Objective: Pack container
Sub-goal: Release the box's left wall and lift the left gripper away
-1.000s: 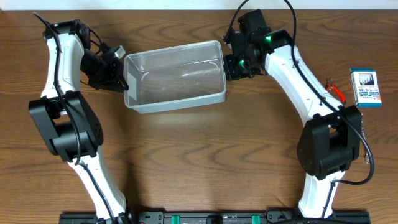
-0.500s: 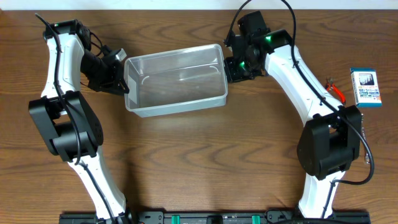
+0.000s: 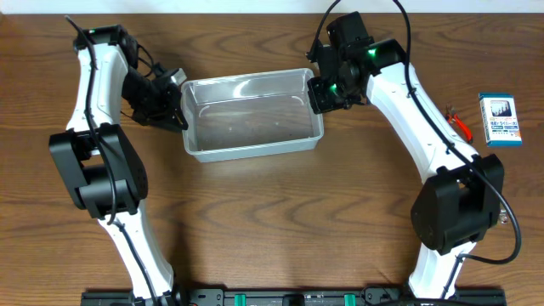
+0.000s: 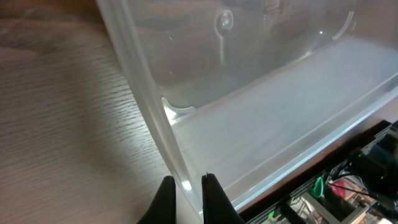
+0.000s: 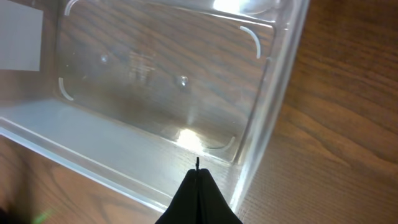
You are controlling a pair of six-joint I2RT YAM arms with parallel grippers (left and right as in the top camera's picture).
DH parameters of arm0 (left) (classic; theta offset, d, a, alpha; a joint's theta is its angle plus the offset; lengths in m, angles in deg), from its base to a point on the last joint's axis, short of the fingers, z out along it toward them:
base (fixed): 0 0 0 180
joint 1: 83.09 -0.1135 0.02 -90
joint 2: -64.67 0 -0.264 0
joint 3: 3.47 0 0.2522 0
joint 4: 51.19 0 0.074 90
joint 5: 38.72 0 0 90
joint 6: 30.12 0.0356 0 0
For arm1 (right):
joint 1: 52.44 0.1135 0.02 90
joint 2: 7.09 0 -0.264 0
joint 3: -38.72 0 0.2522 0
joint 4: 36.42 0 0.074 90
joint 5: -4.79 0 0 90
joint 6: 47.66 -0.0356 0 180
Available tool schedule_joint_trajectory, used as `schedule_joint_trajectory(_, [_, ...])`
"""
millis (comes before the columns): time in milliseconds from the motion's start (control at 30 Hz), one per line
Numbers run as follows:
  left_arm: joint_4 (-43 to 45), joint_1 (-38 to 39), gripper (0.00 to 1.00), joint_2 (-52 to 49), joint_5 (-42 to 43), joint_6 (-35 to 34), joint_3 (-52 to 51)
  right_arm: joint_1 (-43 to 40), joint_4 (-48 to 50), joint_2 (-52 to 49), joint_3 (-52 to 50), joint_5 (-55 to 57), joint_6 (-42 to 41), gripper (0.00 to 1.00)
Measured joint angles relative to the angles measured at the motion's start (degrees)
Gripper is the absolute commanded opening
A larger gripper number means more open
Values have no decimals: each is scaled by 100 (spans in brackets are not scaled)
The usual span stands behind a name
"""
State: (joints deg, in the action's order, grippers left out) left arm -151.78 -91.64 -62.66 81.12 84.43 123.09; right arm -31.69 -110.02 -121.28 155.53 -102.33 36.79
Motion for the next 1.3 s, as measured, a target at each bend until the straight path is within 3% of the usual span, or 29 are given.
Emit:
schedule_joint_trajectory(400, [-140,192,6,0,11,127,0,2,70,0,0,94,13,1])
schedule_joint_trajectory(733, [708,146,6,0,42,74,0,2,249,0,2,306,63,1])
schedule_joint_trajectory(1300, [1036,-129,6,0,382,-59,20,2,223,0,2,330,210,1])
